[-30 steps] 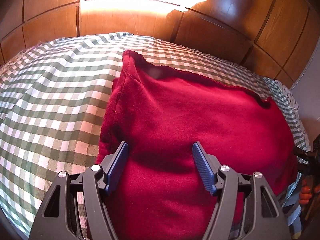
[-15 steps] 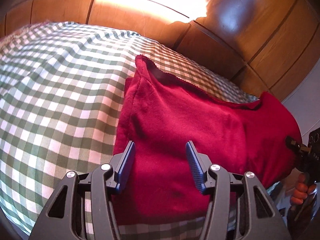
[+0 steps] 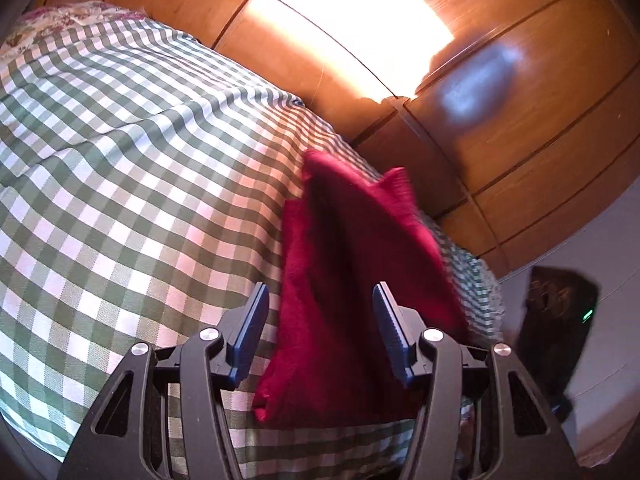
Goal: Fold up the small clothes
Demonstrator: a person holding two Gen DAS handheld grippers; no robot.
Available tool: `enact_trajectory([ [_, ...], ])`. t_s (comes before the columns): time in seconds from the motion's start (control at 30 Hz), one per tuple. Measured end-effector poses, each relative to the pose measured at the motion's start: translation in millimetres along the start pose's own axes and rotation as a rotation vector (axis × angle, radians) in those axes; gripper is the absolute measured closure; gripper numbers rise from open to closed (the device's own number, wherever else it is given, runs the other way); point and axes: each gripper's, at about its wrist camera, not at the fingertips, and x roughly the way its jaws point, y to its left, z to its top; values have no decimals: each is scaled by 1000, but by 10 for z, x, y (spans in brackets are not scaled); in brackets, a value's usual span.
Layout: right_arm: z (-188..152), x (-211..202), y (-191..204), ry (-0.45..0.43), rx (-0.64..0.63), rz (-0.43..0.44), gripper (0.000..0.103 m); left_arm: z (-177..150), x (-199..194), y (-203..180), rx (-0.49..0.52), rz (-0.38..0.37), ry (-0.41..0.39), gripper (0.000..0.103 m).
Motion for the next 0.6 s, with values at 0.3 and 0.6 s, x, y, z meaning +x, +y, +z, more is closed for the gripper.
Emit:
enact_trajectory([
  [0.3, -322, -265, 168, -18, -134, 149, 36, 119, 108, -116, -41, -126, 63, 37],
  [0.6, -638, -893, -506, -116, 33, 11, 36, 18, 424, -477, 81, -3, 201, 52],
])
